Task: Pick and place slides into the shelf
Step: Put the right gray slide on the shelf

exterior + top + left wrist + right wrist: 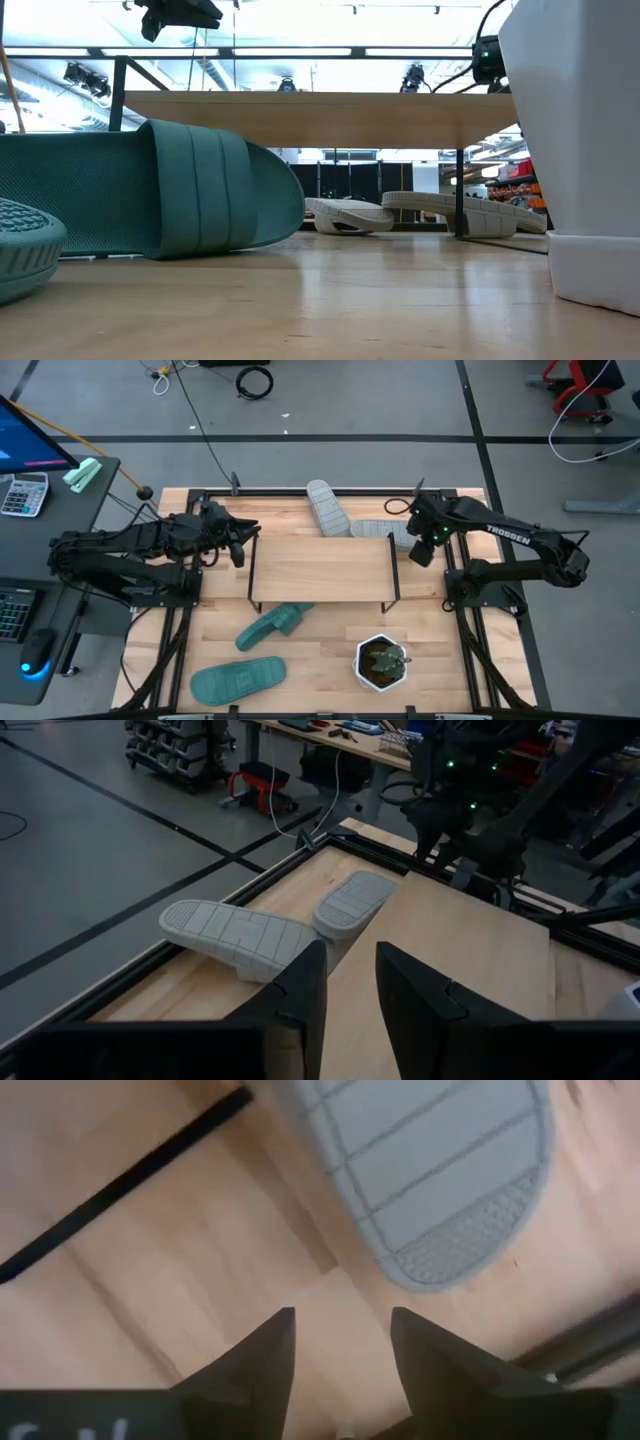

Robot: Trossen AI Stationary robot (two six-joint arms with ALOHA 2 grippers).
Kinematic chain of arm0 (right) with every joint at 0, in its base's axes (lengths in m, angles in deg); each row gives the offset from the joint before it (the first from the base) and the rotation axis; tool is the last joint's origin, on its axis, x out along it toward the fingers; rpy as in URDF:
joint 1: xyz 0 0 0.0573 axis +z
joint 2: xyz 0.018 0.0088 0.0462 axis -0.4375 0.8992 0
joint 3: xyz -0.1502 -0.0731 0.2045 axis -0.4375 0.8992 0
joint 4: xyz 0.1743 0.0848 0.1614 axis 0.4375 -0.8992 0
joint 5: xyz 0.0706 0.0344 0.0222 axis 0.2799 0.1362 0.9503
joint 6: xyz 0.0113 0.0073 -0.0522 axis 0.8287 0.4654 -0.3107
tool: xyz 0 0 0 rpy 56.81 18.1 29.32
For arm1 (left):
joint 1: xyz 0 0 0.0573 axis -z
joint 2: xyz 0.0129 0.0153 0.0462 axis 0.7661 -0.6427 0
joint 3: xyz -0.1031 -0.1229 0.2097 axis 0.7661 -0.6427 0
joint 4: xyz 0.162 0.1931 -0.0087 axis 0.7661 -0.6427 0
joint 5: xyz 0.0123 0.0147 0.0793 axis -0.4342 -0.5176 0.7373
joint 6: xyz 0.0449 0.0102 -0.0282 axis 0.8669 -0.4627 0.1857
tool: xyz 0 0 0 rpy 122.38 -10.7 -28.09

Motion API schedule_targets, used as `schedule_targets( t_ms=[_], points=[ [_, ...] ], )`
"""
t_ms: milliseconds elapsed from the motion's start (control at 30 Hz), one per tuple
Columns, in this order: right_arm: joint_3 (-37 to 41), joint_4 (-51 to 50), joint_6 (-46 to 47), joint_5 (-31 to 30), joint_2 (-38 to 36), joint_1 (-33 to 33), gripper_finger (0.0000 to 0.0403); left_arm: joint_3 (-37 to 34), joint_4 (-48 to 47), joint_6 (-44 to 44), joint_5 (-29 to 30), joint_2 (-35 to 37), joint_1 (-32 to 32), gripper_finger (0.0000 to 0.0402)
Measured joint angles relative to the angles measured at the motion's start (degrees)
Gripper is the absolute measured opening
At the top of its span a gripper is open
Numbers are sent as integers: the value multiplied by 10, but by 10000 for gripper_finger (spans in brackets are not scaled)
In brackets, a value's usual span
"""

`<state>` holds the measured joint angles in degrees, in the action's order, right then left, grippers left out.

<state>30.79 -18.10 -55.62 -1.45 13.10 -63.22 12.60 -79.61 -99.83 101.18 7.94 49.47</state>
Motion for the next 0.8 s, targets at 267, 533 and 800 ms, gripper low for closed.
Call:
schedule_targets(
  t_ms=[267,533,800],
  points=[
    [5,54,135,26,47,-2,178,0,0,0,0,0,0,98],
    [7,139,253,17,61,-38,178,0,1,0,0,0,0,98],
    [7,150,261,5,57,-98,177,0,1,-1,0,0,0,99]
  ],
)
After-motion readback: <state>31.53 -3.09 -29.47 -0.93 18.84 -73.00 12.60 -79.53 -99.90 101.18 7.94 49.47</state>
